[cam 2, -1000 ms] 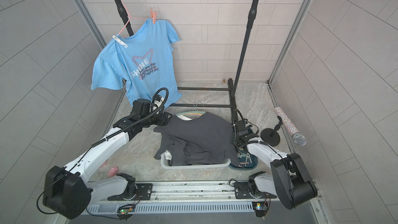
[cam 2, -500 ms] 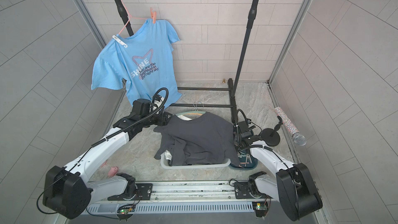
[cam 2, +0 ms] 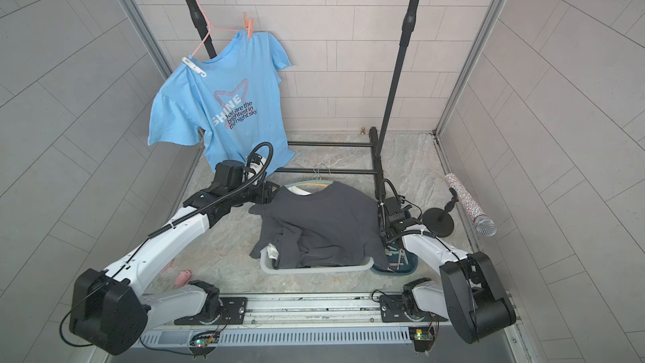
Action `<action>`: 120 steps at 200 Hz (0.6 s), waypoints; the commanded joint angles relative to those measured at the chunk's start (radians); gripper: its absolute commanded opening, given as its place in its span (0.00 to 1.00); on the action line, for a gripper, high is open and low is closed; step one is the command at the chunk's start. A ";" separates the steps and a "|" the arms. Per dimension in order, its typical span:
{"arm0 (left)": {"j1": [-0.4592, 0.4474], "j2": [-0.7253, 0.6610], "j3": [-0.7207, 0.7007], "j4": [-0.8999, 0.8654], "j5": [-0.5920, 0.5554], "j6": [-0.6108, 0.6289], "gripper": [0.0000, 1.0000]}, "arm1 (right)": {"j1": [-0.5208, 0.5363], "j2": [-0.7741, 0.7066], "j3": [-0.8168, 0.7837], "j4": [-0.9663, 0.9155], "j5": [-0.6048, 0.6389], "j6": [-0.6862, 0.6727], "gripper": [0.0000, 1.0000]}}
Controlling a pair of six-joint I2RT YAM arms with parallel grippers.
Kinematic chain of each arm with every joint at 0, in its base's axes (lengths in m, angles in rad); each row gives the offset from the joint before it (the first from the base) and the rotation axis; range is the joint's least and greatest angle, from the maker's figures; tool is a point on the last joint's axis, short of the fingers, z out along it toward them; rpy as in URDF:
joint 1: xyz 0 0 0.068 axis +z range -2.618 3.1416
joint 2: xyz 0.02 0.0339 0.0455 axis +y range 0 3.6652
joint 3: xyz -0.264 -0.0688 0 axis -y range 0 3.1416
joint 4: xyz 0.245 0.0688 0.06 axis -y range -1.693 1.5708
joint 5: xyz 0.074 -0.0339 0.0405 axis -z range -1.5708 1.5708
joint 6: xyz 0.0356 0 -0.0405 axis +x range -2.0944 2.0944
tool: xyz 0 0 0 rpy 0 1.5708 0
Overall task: Use clothespins to secure the t-shirt on both sides of the hanger
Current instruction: Pick up the clothespin from the storage box.
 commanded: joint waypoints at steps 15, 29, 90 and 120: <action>-0.002 -0.010 -0.006 0.006 0.006 -0.003 0.67 | -0.007 0.045 0.011 0.002 -0.019 0.009 0.31; -0.002 -0.014 -0.008 0.006 0.000 0.000 0.67 | -0.008 0.058 0.018 -0.002 -0.019 0.011 0.24; -0.002 -0.035 0.002 0.005 -0.012 0.004 0.67 | -0.007 -0.056 -0.013 -0.033 0.034 0.027 0.00; -0.002 -0.069 0.006 0.015 -0.021 0.002 0.67 | -0.009 -0.218 -0.018 -0.111 0.109 0.021 0.00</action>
